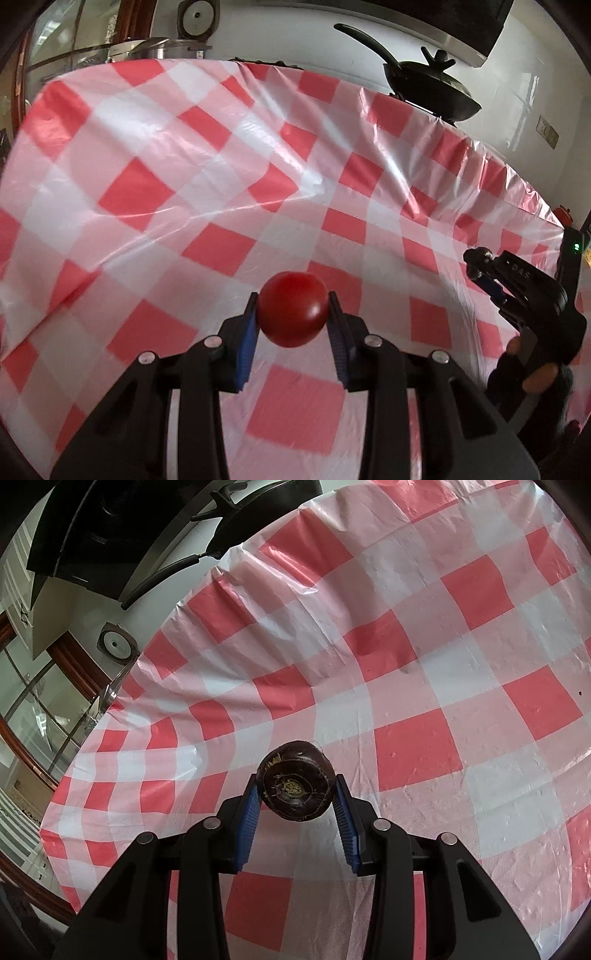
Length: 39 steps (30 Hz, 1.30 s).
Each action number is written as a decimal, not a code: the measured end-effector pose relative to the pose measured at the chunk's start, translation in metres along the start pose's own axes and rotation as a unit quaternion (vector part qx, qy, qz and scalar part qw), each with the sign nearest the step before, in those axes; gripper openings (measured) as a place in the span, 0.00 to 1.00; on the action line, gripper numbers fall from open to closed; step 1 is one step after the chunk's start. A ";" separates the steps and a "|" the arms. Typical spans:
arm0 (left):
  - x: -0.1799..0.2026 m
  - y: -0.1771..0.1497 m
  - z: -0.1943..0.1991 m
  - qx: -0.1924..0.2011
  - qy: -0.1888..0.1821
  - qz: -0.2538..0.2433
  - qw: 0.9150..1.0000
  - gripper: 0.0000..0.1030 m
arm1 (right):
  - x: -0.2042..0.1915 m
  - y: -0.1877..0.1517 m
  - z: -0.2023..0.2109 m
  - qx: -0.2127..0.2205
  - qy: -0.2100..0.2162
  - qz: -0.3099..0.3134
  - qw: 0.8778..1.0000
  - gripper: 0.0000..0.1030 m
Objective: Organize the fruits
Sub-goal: 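Carry the tomato and plum in both tools over the white box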
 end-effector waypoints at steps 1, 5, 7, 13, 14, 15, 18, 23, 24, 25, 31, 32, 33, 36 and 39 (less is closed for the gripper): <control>-0.002 -0.001 0.004 -0.002 -0.001 0.003 1.000 0.34 | 0.001 0.000 -0.001 -0.002 -0.002 -0.001 1.000 0.38; -0.009 -0.012 0.029 -0.003 -0.002 0.001 1.000 0.34 | 0.003 -0.001 -0.001 -0.007 -0.008 -0.004 1.000 0.38; -0.014 -0.022 0.045 -0.003 -0.004 -0.003 1.000 0.34 | 0.003 -0.002 -0.001 -0.010 -0.010 -0.003 1.000 0.38; -0.047 -0.050 0.084 -0.006 0.011 -0.014 1.000 0.34 | -0.025 -0.033 0.018 -0.036 0.011 0.014 0.999 0.38; -0.056 -0.054 0.088 -0.008 0.015 -0.010 1.000 0.34 | -0.034 -0.041 0.024 -0.038 0.022 0.020 0.999 0.38; -0.067 -0.059 0.093 -0.011 0.021 -0.005 1.000 0.34 | -0.043 -0.048 0.031 -0.040 0.030 0.027 0.998 0.38; -0.090 -0.068 0.102 -0.012 0.034 0.009 0.999 0.34 | -0.080 -0.073 0.051 -0.045 0.066 0.046 0.996 0.38; -0.120 -0.076 0.121 -0.004 0.047 0.027 0.999 0.34 | -0.130 -0.112 0.070 -0.072 0.086 0.098 0.989 0.38; -0.125 -0.077 0.124 -0.003 0.049 0.029 0.998 0.34 | -0.140 -0.120 0.074 -0.075 0.090 0.108 0.987 0.38; -0.129 -0.078 0.128 -0.001 0.050 0.030 0.998 0.34 | -0.151 -0.129 0.079 -0.079 0.094 0.122 0.985 0.38; -0.159 -0.084 0.154 0.012 0.059 0.039 0.997 0.34 | -0.206 -0.173 0.106 -0.095 0.116 0.196 0.969 0.38; -0.162 -0.085 0.159 0.015 0.060 0.040 0.997 0.34 | -0.214 -0.180 0.110 -0.096 0.120 0.207 0.966 0.38; -0.167 -0.085 0.164 0.019 0.063 0.040 0.997 0.34 | -0.225 -0.188 0.116 -0.098 0.125 0.223 0.962 0.38; -0.182 -0.087 0.178 0.027 0.069 0.044 0.996 0.34 | -0.249 -0.207 0.130 -0.100 0.138 0.259 0.951 0.38; -0.200 -0.090 0.193 0.032 0.077 0.051 0.995 0.35 | -0.268 -0.223 0.143 -0.102 0.150 0.289 0.940 0.38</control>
Point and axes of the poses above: each gripper's, at about its wrist camera, not at the fingertips, and z roughly against the way its jaws point, x to its right, y to its top, the point moved 8 cm from there along -z, roughly the way its jaws point, and after that the axes turned 12 degrees about z, right-handed, at the moved point
